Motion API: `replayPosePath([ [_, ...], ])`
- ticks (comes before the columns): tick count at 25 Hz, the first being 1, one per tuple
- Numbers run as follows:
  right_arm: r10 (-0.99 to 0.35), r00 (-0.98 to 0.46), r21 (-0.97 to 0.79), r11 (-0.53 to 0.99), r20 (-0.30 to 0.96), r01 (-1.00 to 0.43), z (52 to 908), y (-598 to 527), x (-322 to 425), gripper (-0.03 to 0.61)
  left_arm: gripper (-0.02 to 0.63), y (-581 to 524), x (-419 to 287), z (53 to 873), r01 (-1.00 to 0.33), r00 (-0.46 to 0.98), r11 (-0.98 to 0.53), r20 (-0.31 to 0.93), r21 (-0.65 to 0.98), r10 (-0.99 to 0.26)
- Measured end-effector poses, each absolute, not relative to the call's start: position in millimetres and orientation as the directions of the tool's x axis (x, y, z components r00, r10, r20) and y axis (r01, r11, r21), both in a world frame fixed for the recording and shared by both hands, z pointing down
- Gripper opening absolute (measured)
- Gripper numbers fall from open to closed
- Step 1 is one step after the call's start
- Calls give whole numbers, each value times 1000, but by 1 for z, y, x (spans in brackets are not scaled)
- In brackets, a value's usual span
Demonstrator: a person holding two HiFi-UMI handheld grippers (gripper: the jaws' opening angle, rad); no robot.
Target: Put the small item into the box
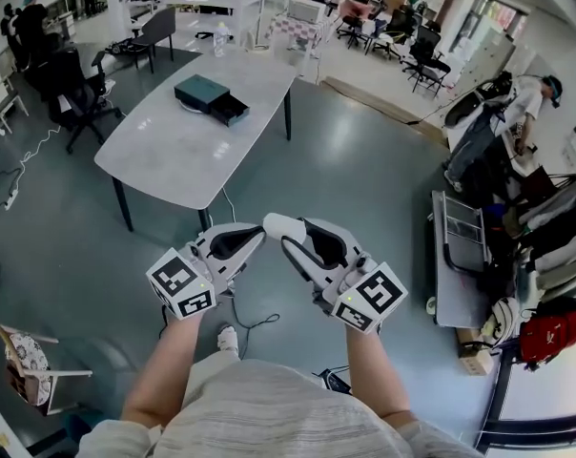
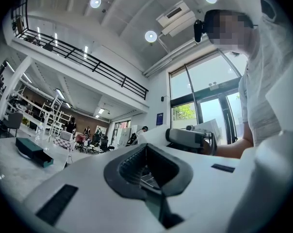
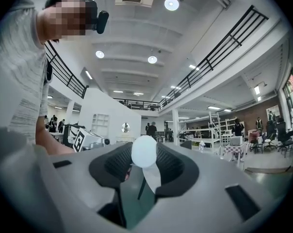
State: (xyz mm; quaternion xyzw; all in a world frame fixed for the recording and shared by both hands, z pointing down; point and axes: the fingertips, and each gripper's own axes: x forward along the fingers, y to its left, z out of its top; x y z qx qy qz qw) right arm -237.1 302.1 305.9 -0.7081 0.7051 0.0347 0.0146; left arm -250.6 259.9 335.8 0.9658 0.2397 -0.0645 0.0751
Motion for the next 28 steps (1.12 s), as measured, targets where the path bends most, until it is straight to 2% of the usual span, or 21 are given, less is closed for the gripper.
replayPosePath([
  [8, -997, 12, 24, -13, -70, -1000, 308, 211, -205, 166, 20, 168, -218, 337, 478, 873, -871, -173, 117, 456],
  [17, -999, 42, 28, -43, -33, -999, 316, 171, -176, 166, 20, 129, -187, 348, 505, 861, -850, -157, 149, 484],
  [28, -1000, -16, -1, 16, -25, -1000, 334, 123, -64, 166, 20, 83, -78, 366, 461, 887, -873, -126, 160, 445],
])
